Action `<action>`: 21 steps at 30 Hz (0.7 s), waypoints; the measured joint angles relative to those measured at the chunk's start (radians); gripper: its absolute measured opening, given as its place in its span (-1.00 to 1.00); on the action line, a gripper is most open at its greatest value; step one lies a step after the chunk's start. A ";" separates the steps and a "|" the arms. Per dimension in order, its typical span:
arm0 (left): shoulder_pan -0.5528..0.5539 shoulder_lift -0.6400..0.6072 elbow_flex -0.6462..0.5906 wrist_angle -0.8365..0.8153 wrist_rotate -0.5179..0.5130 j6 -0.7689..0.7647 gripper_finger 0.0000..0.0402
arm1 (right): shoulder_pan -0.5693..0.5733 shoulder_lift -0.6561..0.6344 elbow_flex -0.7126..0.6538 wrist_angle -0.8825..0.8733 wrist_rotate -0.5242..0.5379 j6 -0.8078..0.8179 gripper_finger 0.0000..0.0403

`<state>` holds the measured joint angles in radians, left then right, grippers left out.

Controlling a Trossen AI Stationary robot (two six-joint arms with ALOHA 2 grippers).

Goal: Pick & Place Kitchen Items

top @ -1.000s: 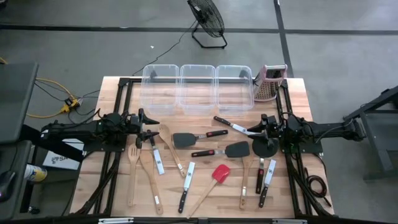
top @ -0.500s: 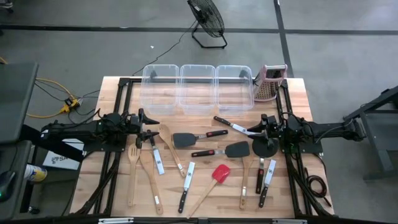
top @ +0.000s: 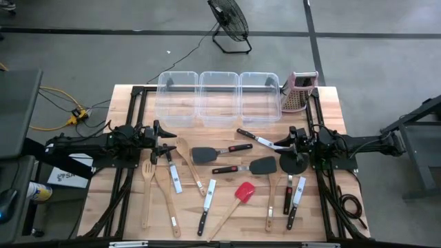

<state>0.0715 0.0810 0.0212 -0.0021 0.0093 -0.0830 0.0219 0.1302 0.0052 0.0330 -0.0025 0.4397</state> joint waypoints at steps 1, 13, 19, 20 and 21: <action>0.000 0.000 0.000 0.000 0.000 0.000 0.19 | 0.000 0.000 0.000 0.000 0.000 0.000 -0.22; 0.000 0.000 0.000 0.000 0.000 0.000 0.19 | 0.000 0.000 0.000 0.005 0.043 0.008 -0.22; 0.000 0.000 0.000 0.000 0.000 0.000 0.19 | 0.000 0.000 0.000 0.006 0.088 0.169 -0.22; 0.000 0.000 0.000 0.000 0.000 0.000 0.19 | 0.000 0.000 0.000 0.008 0.101 0.190 -0.22; 0.000 0.000 0.000 0.000 0.000 0.000 0.19 | 0.000 0.000 0.000 0.009 0.107 0.209 -0.22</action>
<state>0.0715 0.0807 0.0212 -0.0021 0.0097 -0.0830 0.0216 0.1303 0.0051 0.0418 0.1045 0.6491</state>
